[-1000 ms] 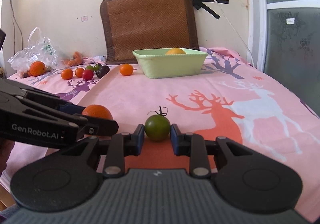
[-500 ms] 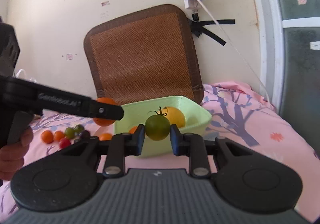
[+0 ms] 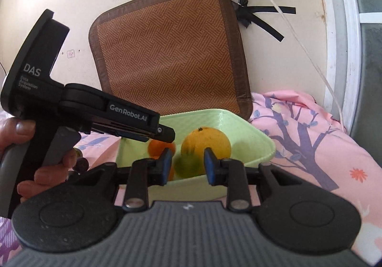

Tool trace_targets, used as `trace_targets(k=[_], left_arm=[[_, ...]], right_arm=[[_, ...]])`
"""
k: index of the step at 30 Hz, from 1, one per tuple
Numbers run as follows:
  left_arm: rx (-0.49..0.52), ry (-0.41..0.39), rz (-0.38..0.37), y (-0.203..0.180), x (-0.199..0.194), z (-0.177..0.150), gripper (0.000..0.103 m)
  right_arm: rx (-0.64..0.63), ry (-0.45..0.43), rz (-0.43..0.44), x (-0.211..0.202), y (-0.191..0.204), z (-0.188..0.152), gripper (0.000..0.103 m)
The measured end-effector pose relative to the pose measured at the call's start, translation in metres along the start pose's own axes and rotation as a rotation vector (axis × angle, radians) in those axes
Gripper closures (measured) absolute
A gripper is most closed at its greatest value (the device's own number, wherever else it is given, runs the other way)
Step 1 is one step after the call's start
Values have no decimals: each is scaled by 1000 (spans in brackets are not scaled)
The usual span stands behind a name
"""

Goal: Organize fruits
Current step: 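Carry the orange and green tomato into the green basket and open both tools, then grasp an orange with the left tool while the right tool grasps a red tomato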

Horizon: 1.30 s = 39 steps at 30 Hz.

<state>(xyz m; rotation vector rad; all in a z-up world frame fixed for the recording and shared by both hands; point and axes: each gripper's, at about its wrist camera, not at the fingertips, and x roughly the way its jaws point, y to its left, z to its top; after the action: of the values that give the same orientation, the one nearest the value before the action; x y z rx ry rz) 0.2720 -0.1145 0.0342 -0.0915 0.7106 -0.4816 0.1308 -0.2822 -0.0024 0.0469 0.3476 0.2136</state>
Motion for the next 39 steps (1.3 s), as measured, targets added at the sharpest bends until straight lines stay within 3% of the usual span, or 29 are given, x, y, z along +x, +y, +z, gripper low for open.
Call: trace_targets(k=[1, 7, 11, 15, 19, 27, 35, 39], left_arm=[[0, -12, 5, 1, -8, 0, 49], [-58, -144, -2, 37, -106, -9, 50], [-105, -208, 123, 76, -177, -51, 50], [-123, -197, 245, 104, -212, -102, 49], [-165, -148, 250, 126, -212, -131, 49], [-116, -129, 217, 142, -172, -121, 50], [-101, -85, 186, 147, -142, -113, 50], [-112, -83, 190, 150, -137, -116, 55]], right_arm=[[0, -4, -6, -2, 0, 0, 53], [41, -48, 10, -38, 9, 0, 53], [46, -27, 82, -62, 33, -13, 55], [4, 44, 157, -66, 69, -29, 55], [-63, 103, 207, -52, 103, -34, 61], [-178, 129, 265, -2, 157, -15, 61], [-241, 188, 257, 33, 167, -17, 61], [-257, 207, 266, 41, 171, -19, 61]])
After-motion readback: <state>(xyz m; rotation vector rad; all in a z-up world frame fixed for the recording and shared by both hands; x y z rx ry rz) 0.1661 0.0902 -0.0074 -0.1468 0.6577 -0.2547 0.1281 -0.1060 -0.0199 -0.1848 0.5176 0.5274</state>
